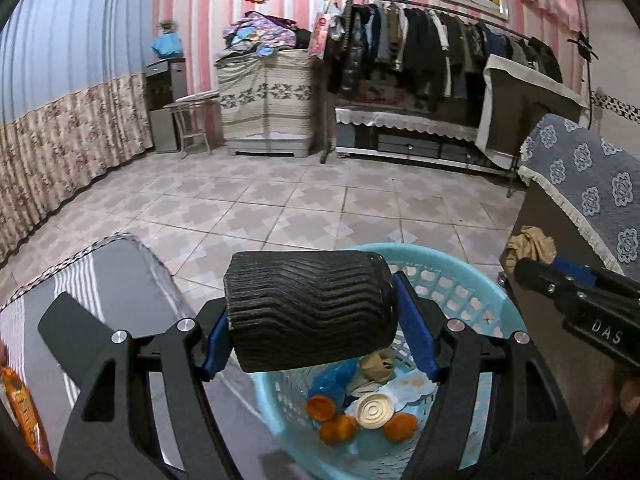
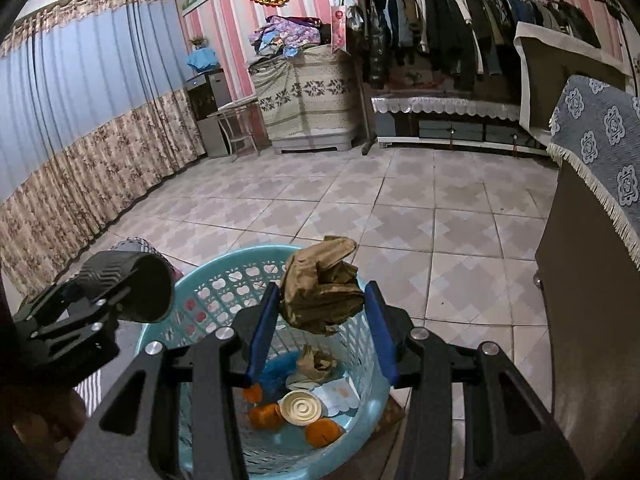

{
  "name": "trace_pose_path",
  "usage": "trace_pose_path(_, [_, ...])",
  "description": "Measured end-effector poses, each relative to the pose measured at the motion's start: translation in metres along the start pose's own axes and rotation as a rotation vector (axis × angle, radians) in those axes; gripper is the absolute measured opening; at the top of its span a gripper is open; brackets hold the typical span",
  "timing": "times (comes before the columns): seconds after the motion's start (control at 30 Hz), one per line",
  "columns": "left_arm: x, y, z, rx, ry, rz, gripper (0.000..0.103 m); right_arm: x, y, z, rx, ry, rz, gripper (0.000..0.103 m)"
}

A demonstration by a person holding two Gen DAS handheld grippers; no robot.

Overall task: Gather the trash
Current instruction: 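Open the left tool to drop the black roller into the basket, then open the right tool to drop the brown paper bag into the basket, then move both tools back over the mat toward the two snack bags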

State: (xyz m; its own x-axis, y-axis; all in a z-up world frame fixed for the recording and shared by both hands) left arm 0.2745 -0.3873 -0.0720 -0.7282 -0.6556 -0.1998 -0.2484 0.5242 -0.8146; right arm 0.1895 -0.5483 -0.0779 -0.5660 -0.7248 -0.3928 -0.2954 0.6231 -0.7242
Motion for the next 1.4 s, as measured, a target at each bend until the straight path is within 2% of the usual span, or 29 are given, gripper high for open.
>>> trace_pose_path(0.1, [-0.004,-0.004,0.000,0.006,-0.024,-0.002,0.083,-0.004,0.002,0.001,-0.003,-0.006,-0.012,0.044])
trace_pose_path(0.2, [-0.014,-0.009,-0.010,0.020,-0.079,-0.018,0.093,-0.008,0.005,0.005,-0.007,-0.011,-0.018,0.044])
trace_pose_path(0.3, [-0.031,-0.009,-0.023,0.026,-0.120,-0.032,0.097,-0.018,0.008,0.008,-0.011,-0.020,-0.035,0.044])
trace_pose_path(0.53, [-0.069,0.002,-0.054,0.020,-0.215,-0.055,0.097,-0.046,0.022,0.015,-0.026,-0.029,-0.102,0.044])
trace_pose_path(0.77, [-0.099,0.023,-0.088,0.025,-0.274,-0.104,0.097,-0.068,0.032,0.025,-0.040,-0.014,-0.147,0.044])
trace_pose_path(0.8, [-0.104,0.026,-0.091,0.021,-0.279,-0.110,0.097,-0.069,0.033,0.025,-0.040,-0.014,-0.145,0.047])
trace_pose_path(0.87, [-0.114,0.034,-0.099,0.017,-0.301,-0.126,0.097,-0.071,0.034,0.026,-0.051,-0.033,-0.126,0.059])
trace_pose_path(0.9, [-0.118,0.036,-0.101,0.017,-0.307,-0.133,0.097,-0.071,0.035,0.025,-0.047,-0.033,-0.118,0.071])
trace_pose_path(0.93, [-0.122,0.040,-0.104,0.016,-0.313,-0.143,0.097,-0.072,0.034,0.026,-0.044,-0.026,-0.122,0.075])
trace_pose_path(1.0, [-0.132,0.046,-0.111,0.016,-0.326,-0.166,0.097,-0.074,0.036,0.026,-0.046,-0.014,-0.133,0.076])
trace_pose_path(1.07, [-0.138,0.049,-0.117,0.014,-0.340,-0.170,0.097,-0.074,0.038,0.026,-0.044,-0.006,-0.135,0.086])
trace_pose_path(1.2, [-0.149,0.057,-0.131,0.016,-0.382,-0.167,0.097,-0.074,0.036,0.021,-0.013,0.027,-0.140,0.096])
trace_pose_path(1.4, [-0.171,0.077,-0.157,0.019,-0.410,-0.218,0.097,-0.087,0.036,0.011,0.010,0.012,-0.156,0.097])
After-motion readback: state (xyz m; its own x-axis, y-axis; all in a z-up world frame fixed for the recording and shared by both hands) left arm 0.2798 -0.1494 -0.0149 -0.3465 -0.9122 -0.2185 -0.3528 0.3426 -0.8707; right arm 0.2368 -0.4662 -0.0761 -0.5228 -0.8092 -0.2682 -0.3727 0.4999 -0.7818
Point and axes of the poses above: each gripper's, at about its wrist camera, not at the fingertips, and z roughly the way its jaws point, x to its right, y to its underside, the point moved 7 cm from there along z, roughly the way its jaws point, and after that the axes turned 14 degrees about z, right-handed, at the moved point
